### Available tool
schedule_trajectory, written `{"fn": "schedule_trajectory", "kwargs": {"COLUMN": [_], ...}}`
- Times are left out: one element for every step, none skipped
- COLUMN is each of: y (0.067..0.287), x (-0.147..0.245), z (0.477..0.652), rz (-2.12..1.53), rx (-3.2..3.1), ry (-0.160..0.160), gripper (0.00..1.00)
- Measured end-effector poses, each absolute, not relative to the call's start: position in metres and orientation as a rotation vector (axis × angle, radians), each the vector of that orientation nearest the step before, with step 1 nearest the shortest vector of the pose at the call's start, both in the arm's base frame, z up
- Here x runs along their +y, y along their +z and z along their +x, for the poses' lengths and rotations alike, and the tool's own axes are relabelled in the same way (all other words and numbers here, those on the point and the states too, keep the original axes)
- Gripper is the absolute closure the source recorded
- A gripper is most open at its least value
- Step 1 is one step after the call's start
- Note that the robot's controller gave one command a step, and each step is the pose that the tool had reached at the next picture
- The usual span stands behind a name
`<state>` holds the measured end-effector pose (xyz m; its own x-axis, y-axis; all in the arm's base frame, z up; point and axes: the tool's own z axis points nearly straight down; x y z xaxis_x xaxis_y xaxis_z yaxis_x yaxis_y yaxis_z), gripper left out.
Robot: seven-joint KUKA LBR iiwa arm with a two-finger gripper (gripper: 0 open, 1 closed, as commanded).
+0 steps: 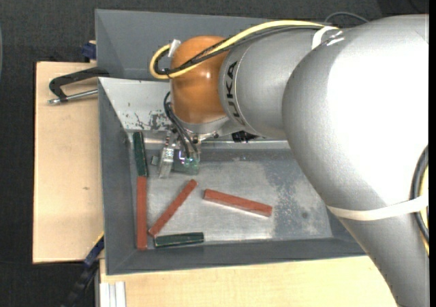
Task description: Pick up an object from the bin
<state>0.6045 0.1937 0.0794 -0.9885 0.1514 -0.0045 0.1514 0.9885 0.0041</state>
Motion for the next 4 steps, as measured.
{"fn": "schedule_trajectory", "kwargs": {"y": [0.083, 0.089, 0.119, 0.194], "x": [0.195, 0.194, 0.196, 0.195], "z": [0.606, 0.606, 0.607, 0.609], "rz": [0.237, 0.239, 0.237, 0.238], "rx": [3.128, 3.127, 3.126, 3.119], "ry": [0.006, 0.006, 0.007, 0.011], "gripper": [1.00, 1.00, 1.00, 1.00]}}
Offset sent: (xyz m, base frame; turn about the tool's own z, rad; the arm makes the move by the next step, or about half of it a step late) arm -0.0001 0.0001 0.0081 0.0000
